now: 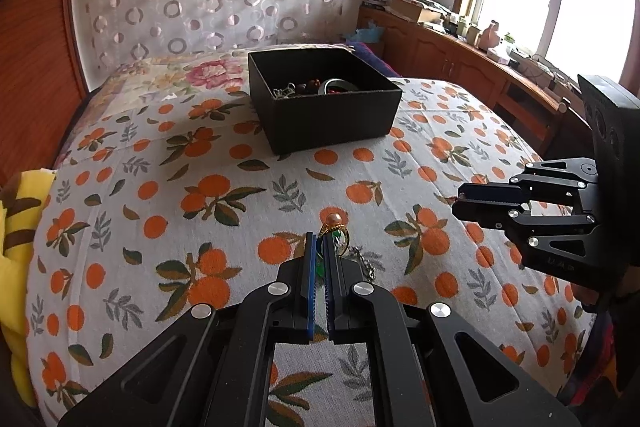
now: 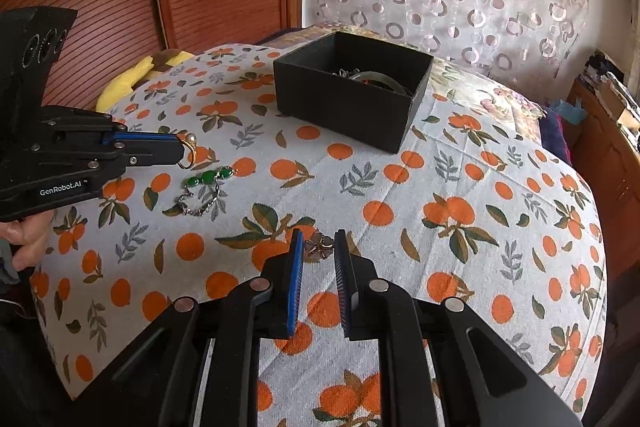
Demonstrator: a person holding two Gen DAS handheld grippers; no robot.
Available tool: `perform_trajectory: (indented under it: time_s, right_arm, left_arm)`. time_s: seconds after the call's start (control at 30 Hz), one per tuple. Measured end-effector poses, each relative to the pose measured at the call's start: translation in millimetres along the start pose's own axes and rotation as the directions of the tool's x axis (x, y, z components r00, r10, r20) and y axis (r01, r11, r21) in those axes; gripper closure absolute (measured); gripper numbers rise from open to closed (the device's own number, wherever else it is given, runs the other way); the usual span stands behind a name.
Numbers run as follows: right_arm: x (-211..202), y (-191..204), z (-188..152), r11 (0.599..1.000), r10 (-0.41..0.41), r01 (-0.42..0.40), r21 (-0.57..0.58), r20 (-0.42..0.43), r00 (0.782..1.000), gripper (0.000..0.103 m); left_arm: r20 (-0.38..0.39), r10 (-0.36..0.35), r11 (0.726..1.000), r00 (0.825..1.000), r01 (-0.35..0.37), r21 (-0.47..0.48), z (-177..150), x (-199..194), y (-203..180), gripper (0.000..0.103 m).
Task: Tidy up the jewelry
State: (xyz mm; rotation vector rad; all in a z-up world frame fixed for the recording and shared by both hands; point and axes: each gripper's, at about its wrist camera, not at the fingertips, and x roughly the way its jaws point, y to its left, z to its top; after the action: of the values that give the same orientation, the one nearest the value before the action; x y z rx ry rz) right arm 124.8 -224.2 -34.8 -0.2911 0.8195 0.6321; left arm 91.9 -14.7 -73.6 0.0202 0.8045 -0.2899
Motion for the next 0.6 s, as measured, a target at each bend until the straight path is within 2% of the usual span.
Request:
perform_trajectory:
  time_s: [0.1, 0.33, 0.6]
  right_arm:
    - [0.3, -2.5, 7.9, 1.000, 0.002, -0.002, 0.010, 0.021, 1.000, 0.086]
    - [4.2, -7.0, 29.5, 0.999, 0.017, -0.018, 0.027, 0.061, 0.998, 0.086]
    - [4.1, -8.4, 44.9, 1.000, 0.021, -0.023, 0.016, 0.101, 0.995, 0.086]
  left_arm:
    - [0.022, -0.006, 1.000, 1.000, 0.006, 0.000, 13.9, 2.1, 0.8, 0.100]
    - [0.088, -0.013, 1.000, 0.996, 0.012, 0.015, 71.8, 12.8, 0.9, 0.100]
    - [0.080, -0.004, 1.000, 0.997, 0.003, 0.022, 105.1, 36.6, 7.6, 0.100]
